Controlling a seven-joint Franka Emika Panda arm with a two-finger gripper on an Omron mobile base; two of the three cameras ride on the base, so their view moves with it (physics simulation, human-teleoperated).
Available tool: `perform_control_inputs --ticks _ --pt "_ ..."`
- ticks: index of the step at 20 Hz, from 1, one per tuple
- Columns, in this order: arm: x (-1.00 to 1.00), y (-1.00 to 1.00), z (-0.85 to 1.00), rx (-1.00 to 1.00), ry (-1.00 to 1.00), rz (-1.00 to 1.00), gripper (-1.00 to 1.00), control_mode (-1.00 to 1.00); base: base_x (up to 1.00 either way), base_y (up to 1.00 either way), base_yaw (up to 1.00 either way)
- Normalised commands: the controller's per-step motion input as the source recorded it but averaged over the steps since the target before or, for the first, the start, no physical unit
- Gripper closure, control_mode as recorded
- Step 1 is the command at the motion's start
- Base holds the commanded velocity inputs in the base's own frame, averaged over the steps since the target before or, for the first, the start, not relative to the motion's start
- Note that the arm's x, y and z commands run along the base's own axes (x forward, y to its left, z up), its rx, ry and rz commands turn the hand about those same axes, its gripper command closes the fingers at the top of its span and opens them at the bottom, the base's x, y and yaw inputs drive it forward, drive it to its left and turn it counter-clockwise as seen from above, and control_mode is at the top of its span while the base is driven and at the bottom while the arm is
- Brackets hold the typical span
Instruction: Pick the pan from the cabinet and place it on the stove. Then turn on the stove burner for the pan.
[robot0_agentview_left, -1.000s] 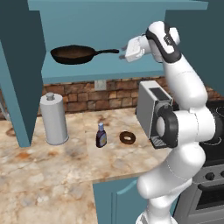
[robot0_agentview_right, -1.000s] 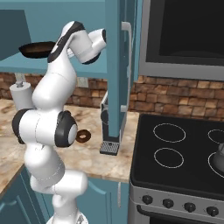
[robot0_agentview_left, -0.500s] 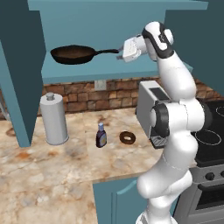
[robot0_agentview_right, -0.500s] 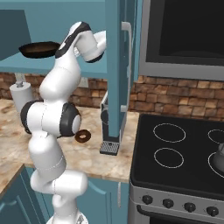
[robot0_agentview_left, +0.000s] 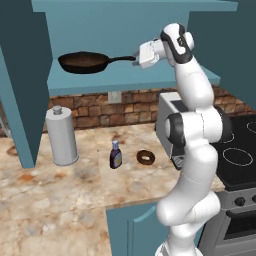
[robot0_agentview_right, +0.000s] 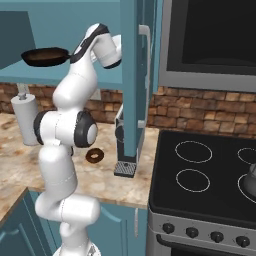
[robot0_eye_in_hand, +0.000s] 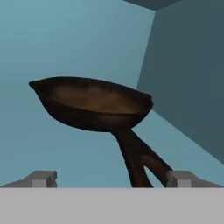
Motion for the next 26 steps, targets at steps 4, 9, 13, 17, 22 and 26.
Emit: perform_control_inputs --ticks 4,9,13,17,22,26 --pt "0.25 0.0 0.0 0.0 0.0 0.0 -1.0 -1.0 0.0 0.0 0.0" --pt "0.31 0.0 -0.02 0.0 0.0 0.0 -1.0 -1.0 0.0 0.0 0.0" --pt "0.32 0.0 -0.04 0.0 0.0 0.0 -1.0 -1.0 0.0 0.0 0.0" --pt "0.28 0.0 -0.05 0.0 0.0 0.0 -1.0 -1.0 0.0 0.0 0.0" --pt "0.21 0.0 -0.12 -0.02 0.02 0.0 -1.0 -1.0 0.0 0.0 0.0" --pt "0.08 0.01 -0.01 0.0 0.0 0.0 -1.0 -1.0 0.0 0.0 0.0"
